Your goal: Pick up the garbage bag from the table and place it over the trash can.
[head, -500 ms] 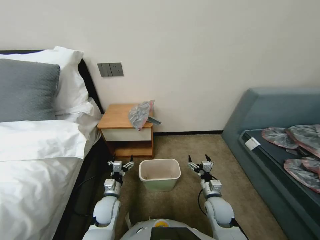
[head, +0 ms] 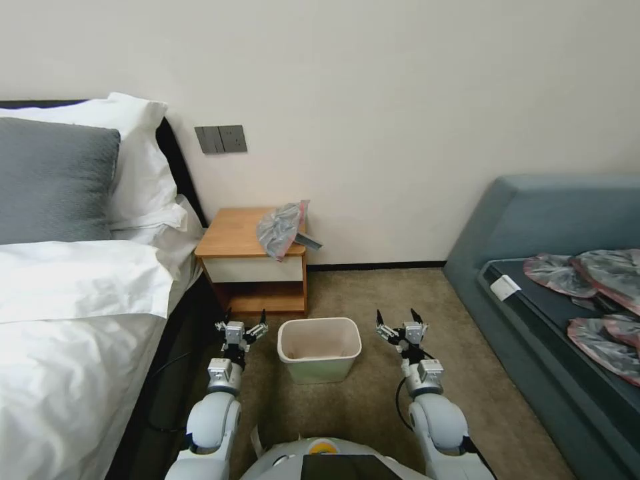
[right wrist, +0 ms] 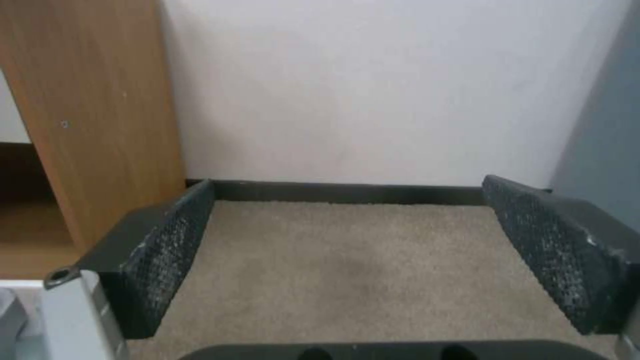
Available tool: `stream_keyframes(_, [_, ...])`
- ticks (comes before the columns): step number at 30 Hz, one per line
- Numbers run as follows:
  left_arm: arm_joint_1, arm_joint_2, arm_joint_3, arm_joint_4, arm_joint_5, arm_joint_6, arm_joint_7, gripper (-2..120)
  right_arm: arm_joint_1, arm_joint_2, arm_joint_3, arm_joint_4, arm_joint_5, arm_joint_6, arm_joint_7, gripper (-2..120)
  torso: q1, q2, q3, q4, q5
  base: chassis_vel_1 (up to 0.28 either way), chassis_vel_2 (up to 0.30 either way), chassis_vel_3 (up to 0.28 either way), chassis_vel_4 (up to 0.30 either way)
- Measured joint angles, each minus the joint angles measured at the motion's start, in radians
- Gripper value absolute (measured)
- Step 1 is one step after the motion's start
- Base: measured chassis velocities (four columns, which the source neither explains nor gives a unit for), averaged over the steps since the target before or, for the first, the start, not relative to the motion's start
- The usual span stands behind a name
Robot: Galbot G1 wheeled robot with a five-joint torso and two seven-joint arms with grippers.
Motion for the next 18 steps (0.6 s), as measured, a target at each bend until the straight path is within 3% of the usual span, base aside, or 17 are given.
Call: stream_keyframes(18, [0.0, 0.0, 0.0, 0.0, 0.0, 0.0, 0.0, 100, 0.0, 0.0, 0.0, 0.0, 0.0, 0.0, 0.0, 100, 0.0, 0.0, 0.0, 0.0, 0.0, 0.0, 0.0, 0.0, 0.0])
